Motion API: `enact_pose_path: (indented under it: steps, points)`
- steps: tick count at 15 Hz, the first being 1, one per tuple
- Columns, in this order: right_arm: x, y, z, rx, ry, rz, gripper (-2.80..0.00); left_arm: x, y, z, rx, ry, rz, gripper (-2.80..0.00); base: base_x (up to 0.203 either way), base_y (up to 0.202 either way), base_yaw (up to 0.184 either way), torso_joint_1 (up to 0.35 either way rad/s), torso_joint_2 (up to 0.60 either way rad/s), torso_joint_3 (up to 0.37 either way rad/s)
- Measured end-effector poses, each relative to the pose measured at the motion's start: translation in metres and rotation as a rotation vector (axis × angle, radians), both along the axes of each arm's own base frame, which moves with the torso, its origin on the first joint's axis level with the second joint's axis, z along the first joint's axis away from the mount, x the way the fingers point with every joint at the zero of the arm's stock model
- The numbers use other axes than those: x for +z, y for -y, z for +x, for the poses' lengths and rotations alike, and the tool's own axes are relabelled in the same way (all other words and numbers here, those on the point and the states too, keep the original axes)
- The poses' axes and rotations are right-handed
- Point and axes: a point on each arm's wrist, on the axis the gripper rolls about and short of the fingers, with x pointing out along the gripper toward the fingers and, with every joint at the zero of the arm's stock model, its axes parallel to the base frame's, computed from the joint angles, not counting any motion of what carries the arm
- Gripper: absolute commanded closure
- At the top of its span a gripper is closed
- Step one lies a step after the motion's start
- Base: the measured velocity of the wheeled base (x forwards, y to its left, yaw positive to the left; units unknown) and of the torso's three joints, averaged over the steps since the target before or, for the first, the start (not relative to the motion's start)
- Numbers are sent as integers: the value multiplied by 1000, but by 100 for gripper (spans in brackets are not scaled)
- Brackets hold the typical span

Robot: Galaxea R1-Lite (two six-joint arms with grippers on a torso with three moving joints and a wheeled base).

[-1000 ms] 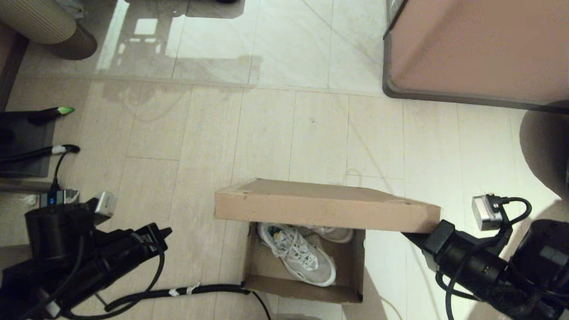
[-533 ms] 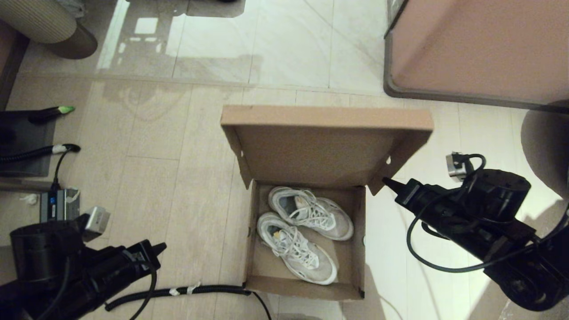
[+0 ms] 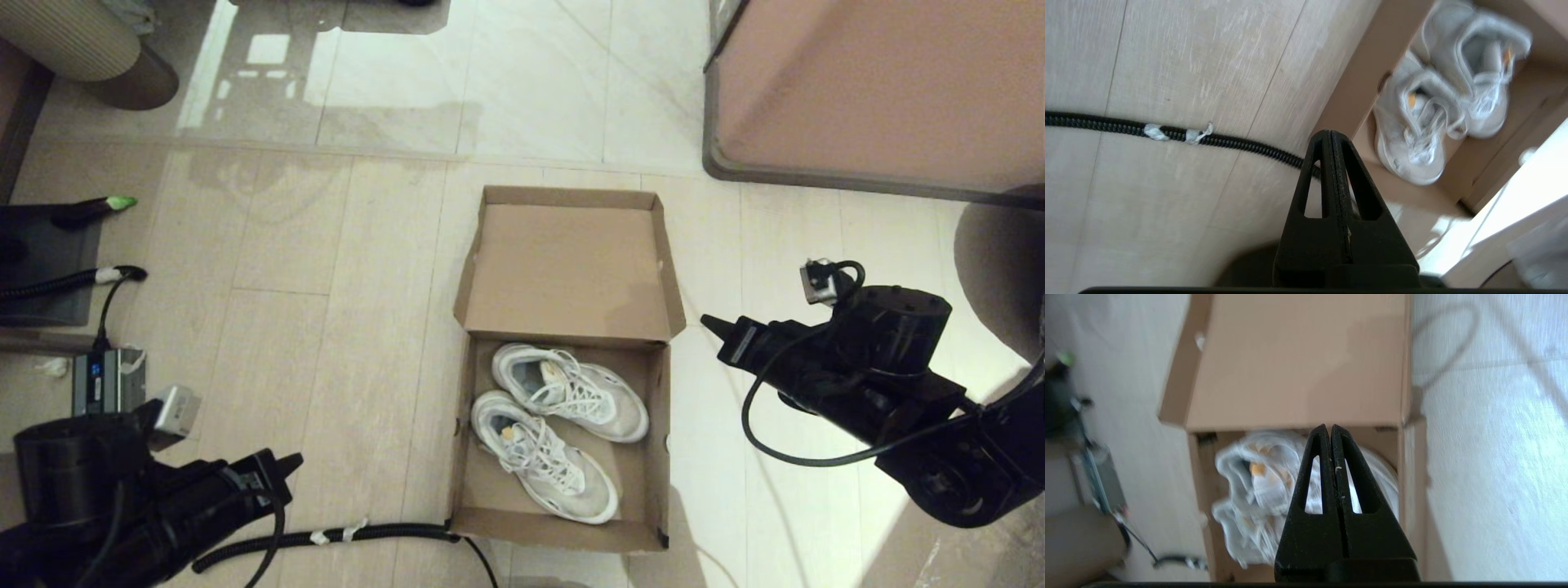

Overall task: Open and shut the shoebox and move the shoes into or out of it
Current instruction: Open the shoe box, then put the shoes out of the shoe box

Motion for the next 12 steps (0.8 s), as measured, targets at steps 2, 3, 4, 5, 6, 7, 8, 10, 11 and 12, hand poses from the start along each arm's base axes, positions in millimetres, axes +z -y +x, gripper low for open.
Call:
enact_pose_path:
  steps: [2,3,4,5,6,7,8,10,11,12]
  points:
    - [-6,-5,-8,26,-13,-111,0,-2,1,-3,-41,1,59,0,0,0,0,0,0,0]
    - [-12,-11,-15,45,-9,-211,0,-2,1,-4,-58,1,82,0,0,0,0,0,0,0]
    - [-18,-22,-23,65,-6,-321,0,-3,2,-5,-67,0,88,0,0,0,0,0,0,0]
    - [-22,-36,-29,71,5,-402,0,-3,2,-7,-69,-2,88,0,0,0,0,0,0,0]
    - [-25,-52,-37,70,-2,-445,0,-4,2,-10,-70,-5,88,0,0,0,0,0,0,0]
    - [-27,-69,-42,74,-14,-457,0,-4,2,-13,-71,-4,91,0,0,0,0,0,0,0]
    - [-26,-83,-44,85,-15,-458,0,-4,1,-18,-76,1,99,0,0,0,0,0,0,0]
    - [-23,-107,-37,105,16,-445,0,-4,-1,-33,-87,15,140,0,0,0,0,0,0,0]
    - [-21,-119,-32,115,37,-438,0,-3,-3,-41,-90,31,164,0,0,0,0,0,0,0]
    - [-23,-132,-30,138,48,-448,0,0,-4,-48,-86,56,189,0,0,0,0,0,0,0]
